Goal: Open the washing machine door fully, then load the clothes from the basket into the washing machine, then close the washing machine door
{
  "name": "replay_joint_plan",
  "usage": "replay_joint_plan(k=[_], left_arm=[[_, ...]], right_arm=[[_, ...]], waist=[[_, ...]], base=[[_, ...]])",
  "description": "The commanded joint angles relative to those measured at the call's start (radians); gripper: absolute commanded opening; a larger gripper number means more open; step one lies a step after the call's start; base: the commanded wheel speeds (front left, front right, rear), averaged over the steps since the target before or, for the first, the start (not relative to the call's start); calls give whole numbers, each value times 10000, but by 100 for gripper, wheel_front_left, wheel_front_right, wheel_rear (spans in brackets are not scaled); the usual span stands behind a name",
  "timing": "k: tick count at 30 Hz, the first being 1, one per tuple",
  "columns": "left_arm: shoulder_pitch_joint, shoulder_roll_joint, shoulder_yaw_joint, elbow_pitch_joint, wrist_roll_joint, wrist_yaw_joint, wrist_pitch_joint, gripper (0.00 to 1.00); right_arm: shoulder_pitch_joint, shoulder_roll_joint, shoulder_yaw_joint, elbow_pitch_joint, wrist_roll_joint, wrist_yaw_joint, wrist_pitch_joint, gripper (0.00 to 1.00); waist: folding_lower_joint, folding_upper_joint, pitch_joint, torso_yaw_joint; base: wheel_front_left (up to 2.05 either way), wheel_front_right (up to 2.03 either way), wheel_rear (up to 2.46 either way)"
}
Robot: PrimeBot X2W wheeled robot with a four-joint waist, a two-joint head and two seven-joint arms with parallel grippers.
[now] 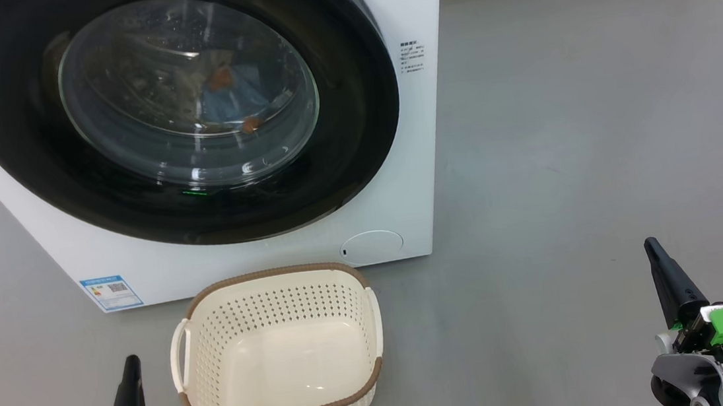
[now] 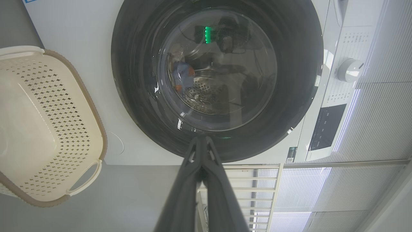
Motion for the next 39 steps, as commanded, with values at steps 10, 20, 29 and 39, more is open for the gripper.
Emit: replay_joint_plan(k=[10,20,29,39], left_arm=[[-380,92,322,-307,-78,8,72,0],[-380,92,322,-306,-78,7,72,0],[-380,92,322,-305,-78,6,72,0],[-381,92,322,-304,-78,6,72,0]], right_arm=[[-65,-47,139,-304,24,17,69,0],[-66,-41,131,-303,17,17,76,0],[-66,-35,123,-303,10,17,82,0],[-67,-29,115,-302,3,17,89,0]], waist=[[0,-1,0,0],[0,-1,0,0],[0,-1,0,0],[0,-1,0,0]], base=[[0,0,0],[0,0,0],[0,0,0],[0,0,0]])
